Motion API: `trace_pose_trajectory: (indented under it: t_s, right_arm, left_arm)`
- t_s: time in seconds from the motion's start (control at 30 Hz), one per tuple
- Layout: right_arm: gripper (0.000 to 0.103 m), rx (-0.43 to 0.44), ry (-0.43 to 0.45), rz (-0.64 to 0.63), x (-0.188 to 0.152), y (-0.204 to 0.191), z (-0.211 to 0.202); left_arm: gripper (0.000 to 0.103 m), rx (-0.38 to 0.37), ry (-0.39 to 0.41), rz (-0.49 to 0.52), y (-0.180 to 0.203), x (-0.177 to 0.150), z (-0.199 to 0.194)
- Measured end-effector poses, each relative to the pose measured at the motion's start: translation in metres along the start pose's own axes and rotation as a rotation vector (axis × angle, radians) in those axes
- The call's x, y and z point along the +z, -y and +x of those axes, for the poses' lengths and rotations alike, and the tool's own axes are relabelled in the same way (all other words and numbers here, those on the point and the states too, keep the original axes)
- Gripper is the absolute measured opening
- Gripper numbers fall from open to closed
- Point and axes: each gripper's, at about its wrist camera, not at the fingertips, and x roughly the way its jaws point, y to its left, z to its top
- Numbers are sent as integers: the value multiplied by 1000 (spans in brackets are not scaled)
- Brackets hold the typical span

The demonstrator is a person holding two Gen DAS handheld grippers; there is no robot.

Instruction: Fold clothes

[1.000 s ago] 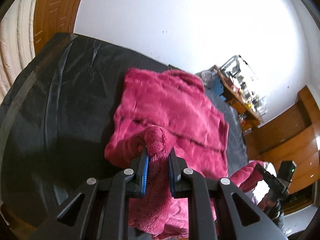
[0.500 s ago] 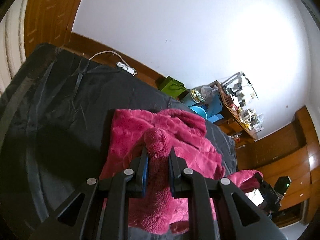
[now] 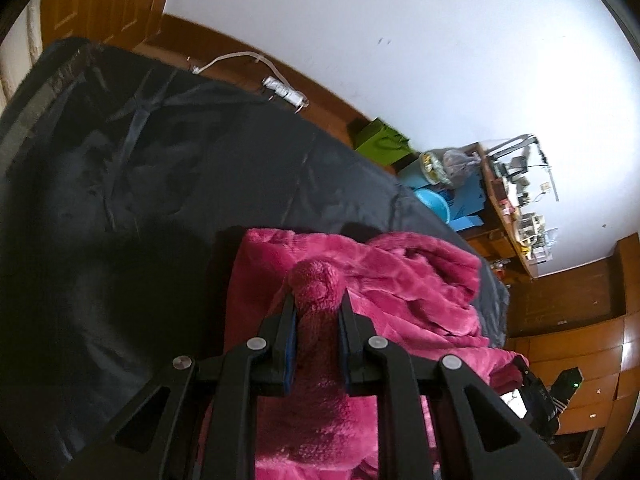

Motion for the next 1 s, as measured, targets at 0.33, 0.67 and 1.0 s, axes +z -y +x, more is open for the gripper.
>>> trace_pose_trajectory:
  t_s: [0.33, 0.67, 1.0]
  right_arm:
    - [74, 64, -48, 16, 1, -5, 12]
    - [78, 114, -47, 87, -10, -5, -8]
    - [78, 64, -95, -31, -50, -16, -36]
  left_arm:
    - [64, 13, 28, -57, -20, 0, 9]
    - [73, -55, 67, -71, -26, -22, -32]
    - [76, -89, -6, 2, -14, -55, -37]
